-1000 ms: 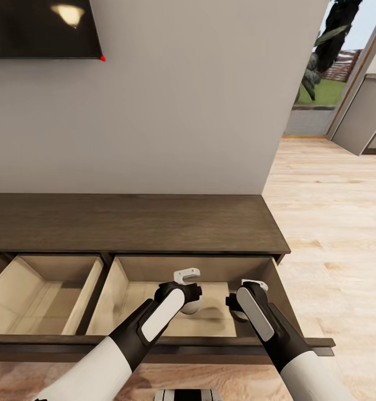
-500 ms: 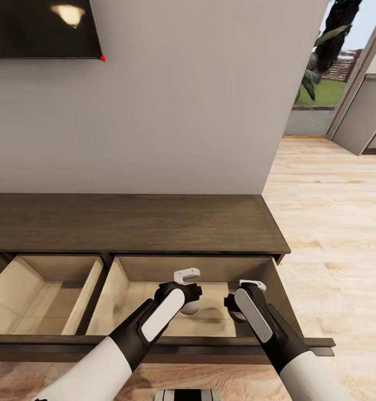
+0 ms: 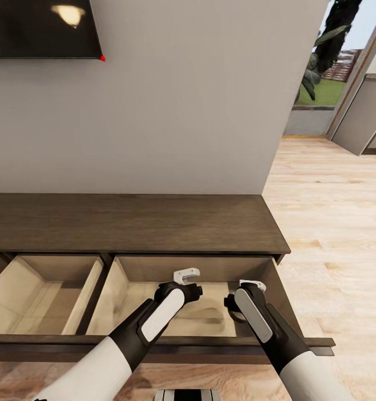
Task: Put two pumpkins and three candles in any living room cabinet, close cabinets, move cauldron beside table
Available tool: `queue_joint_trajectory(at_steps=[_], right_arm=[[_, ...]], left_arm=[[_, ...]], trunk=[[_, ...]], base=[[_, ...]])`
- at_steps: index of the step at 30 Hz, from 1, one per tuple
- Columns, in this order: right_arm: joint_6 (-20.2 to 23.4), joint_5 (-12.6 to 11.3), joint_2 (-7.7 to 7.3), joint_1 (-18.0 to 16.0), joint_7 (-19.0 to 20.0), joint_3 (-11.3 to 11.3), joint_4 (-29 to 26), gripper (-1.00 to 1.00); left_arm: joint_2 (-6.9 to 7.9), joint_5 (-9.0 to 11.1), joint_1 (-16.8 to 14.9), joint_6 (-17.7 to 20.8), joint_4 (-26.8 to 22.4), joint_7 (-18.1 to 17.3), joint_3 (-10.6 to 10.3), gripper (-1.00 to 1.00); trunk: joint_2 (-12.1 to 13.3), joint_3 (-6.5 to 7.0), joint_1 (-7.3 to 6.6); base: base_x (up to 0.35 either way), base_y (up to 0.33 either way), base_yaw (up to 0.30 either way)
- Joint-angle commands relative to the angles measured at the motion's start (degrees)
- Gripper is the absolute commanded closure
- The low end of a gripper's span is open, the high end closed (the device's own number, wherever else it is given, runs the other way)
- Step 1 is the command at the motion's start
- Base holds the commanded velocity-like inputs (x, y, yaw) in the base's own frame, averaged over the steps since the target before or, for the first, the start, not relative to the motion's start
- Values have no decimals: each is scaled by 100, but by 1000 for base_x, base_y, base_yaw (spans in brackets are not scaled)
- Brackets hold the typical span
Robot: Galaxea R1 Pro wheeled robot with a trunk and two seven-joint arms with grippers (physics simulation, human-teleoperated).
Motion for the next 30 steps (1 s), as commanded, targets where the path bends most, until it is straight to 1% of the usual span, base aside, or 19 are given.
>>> queue_joint_trajectory(at_steps=[1, 3, 6, 8, 9, 10, 12, 13, 17, 23, 25, 28, 30], right_arm=[[3, -58, -2, -5, -63, 10, -5, -100], [-26, -53, -2, -5, -60, 11, -5, -100], [-296, -54, -2, -5, 23, 28, 22, -100], [-414, -22, -2, -21, 252, 111, 171, -100], [-455, 22, -2, -81, 484, 173, 394, -100], [-481, 52, -2, -147, 624, 199, 560, -100], [-555, 165, -2, -263, 818, 233, 895, -100], [-607, 229, -2, -284, 855, 239, 965, -100], [-721, 423, -2, -386, 919, 241, 1287, -100], [-772, 485, -2, -446, 929, 248, 1481, -100], [-852, 497, -2, -450, 930, 249, 1482, -100], [-1367, 581, -8, -452, 930, 259, 1490, -100], [-1655, 752, -10, -453, 930, 264, 1501, -100]], left_arm=[[2, 39, -5, 7, -7, 46, -9, -100], [2, 40, -5, 6, -7, 46, -9, -100], [2, 40, -5, 5, -7, 46, -9, -100], [2, 40, -5, 7, -7, 46, -9, -100], [2, 40, -5, 7, -7, 46, -9, -100], [2, 40, -5, 6, -7, 46, -9, -100], [2, 40, -5, 7, -7, 46, -9, -100], [2, 40, -5, 7, -7, 46, -9, -100], [2, 40, -5, 7, -7, 46, -9, -100], [2, 40, -5, 8, -7, 46, -9, -100], [2, 40, -5, 8, -7, 46, -9, -100], [2, 40, -5, 8, -7, 46, -9, -100], [2, 40, -5, 8, -7, 46, -9, -100]], trunk=[[-2, -5, -1], [-2, -5, -1], [-2, -5, -1], [-2, -5, -1], [-2, -5, -1], [-2, -5, -1], [-2, -5, -1], [-2, -5, -1], [-2, -5, -1], [-2, -5, -1], [-2, -5, -1], [-2, -5, -1], [-2, -5, -1]], base=[[0, 0, 0], [0, 0, 0], [0, 0, 0], [0, 0, 0], [0, 0, 0], [0, 0, 0], [0, 0, 0], [0, 0, 0], [0, 0, 0], [0, 0, 0], [0, 0, 0], [0, 0, 0], [0, 0, 0]])
